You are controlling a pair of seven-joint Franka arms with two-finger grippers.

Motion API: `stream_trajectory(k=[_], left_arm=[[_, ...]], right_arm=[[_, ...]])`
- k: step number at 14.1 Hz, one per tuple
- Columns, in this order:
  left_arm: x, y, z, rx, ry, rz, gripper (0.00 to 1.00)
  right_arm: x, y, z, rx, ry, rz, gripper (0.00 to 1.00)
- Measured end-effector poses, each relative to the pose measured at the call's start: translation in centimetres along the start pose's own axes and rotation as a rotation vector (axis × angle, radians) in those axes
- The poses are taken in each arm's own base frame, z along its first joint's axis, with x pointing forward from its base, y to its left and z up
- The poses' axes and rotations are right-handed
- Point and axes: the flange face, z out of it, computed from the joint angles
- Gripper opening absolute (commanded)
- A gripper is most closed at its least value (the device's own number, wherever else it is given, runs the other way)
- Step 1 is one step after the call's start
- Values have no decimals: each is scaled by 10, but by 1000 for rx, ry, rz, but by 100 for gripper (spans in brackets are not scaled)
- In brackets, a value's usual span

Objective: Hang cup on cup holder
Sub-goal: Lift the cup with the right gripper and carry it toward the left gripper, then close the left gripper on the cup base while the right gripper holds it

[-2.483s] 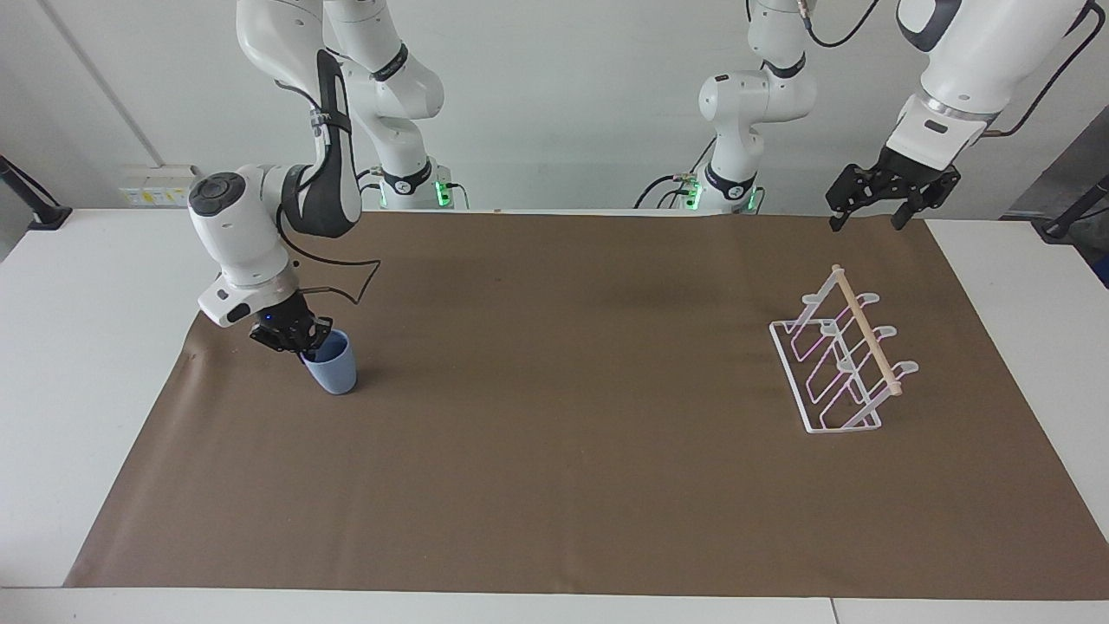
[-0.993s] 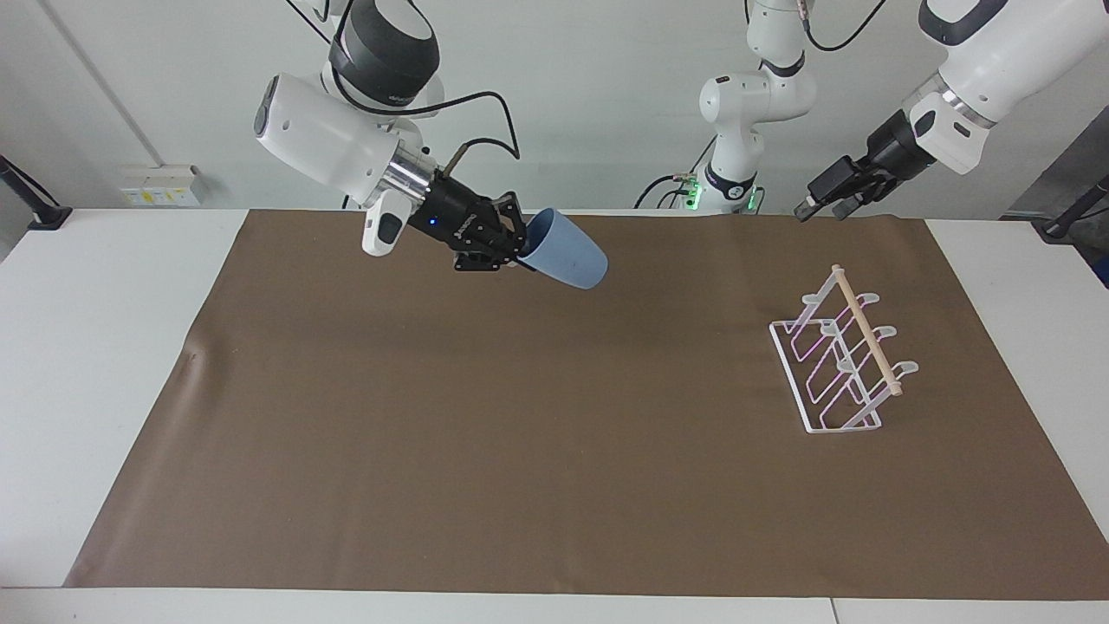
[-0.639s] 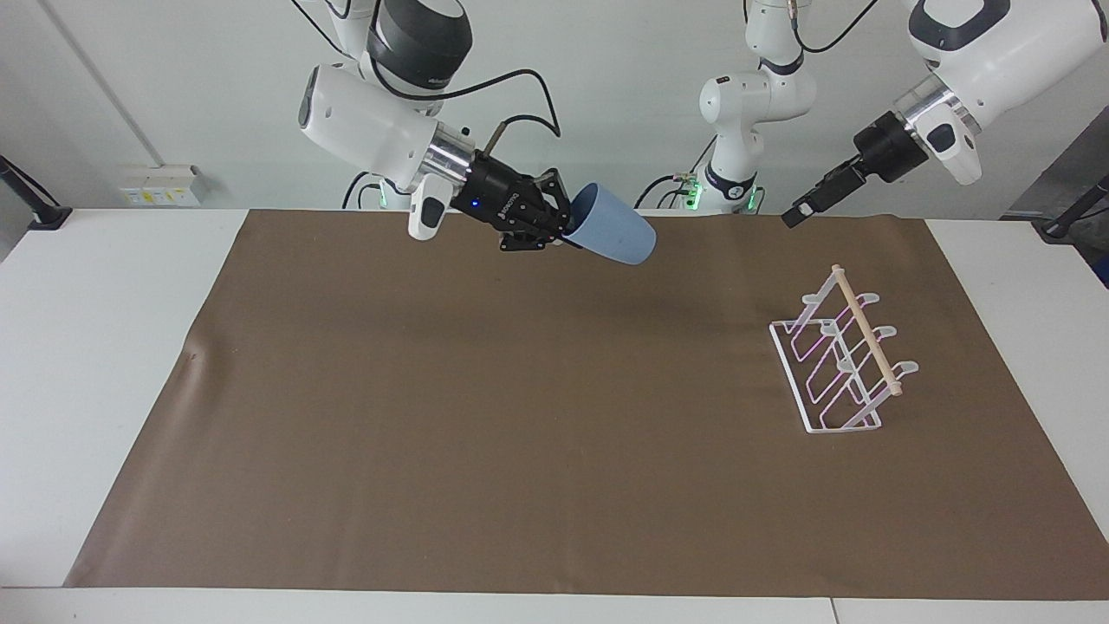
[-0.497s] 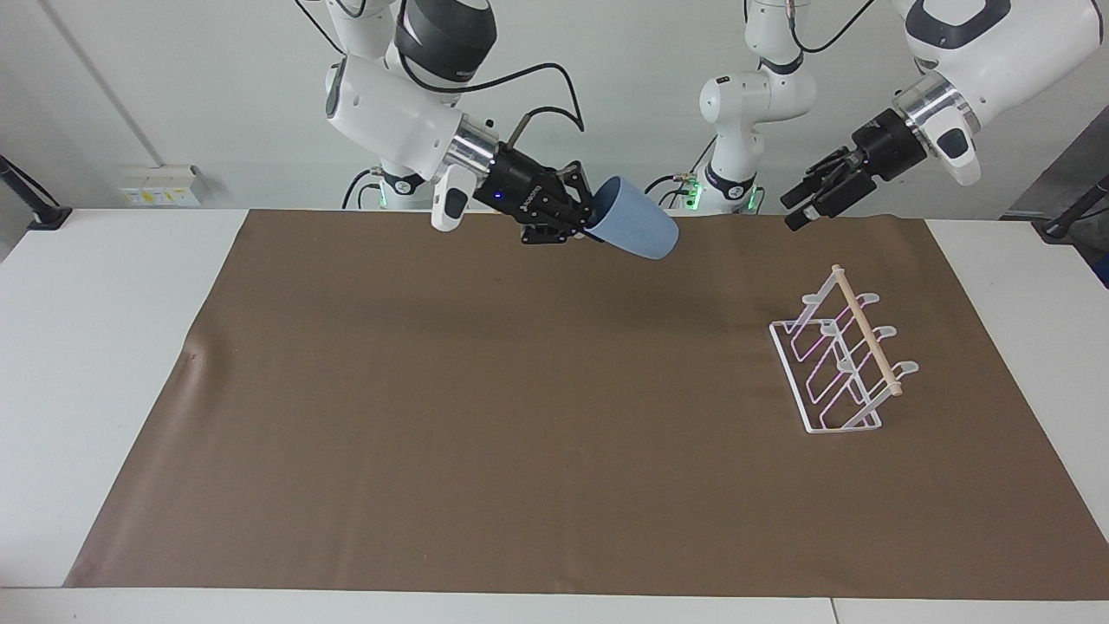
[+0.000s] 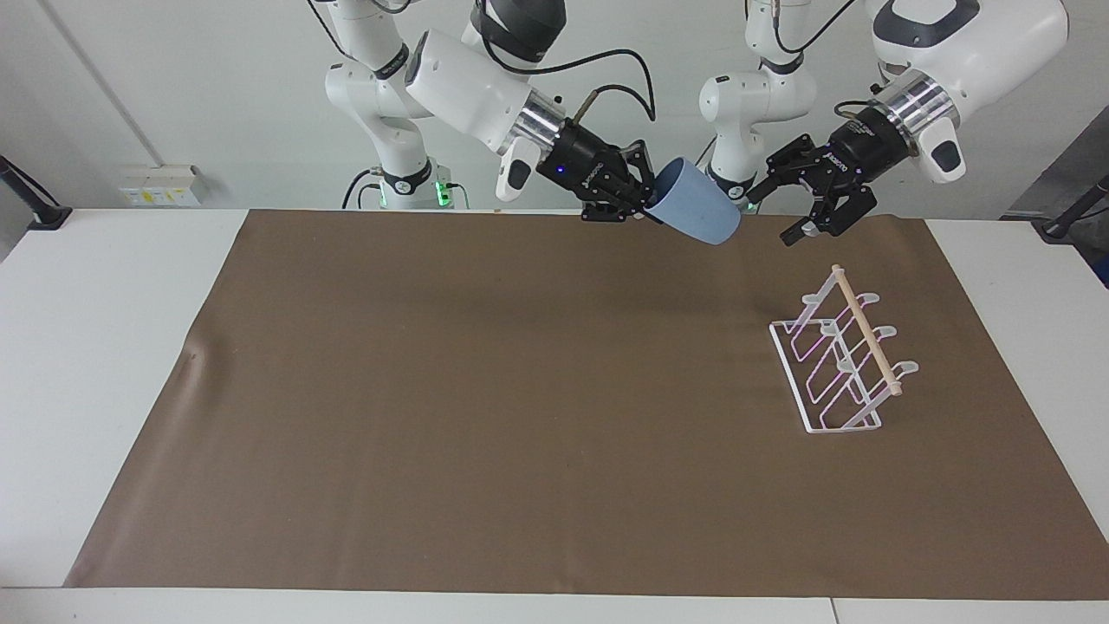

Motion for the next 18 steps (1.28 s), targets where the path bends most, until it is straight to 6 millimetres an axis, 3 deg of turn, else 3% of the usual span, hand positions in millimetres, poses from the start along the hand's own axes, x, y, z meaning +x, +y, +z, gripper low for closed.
stream_trajectory(k=[8, 13, 18], left_arm=[[-12, -9, 11, 20, -17, 35, 100], [-4, -20, 12, 134, 10, 82, 100], [-9, -24, 14, 148, 13, 98, 100]], right_arm=[[-7, 4, 7, -8, 1, 34, 0], [-10, 3, 10, -8, -6, 33, 0], [-10, 3, 10, -8, -5, 34, 0]])
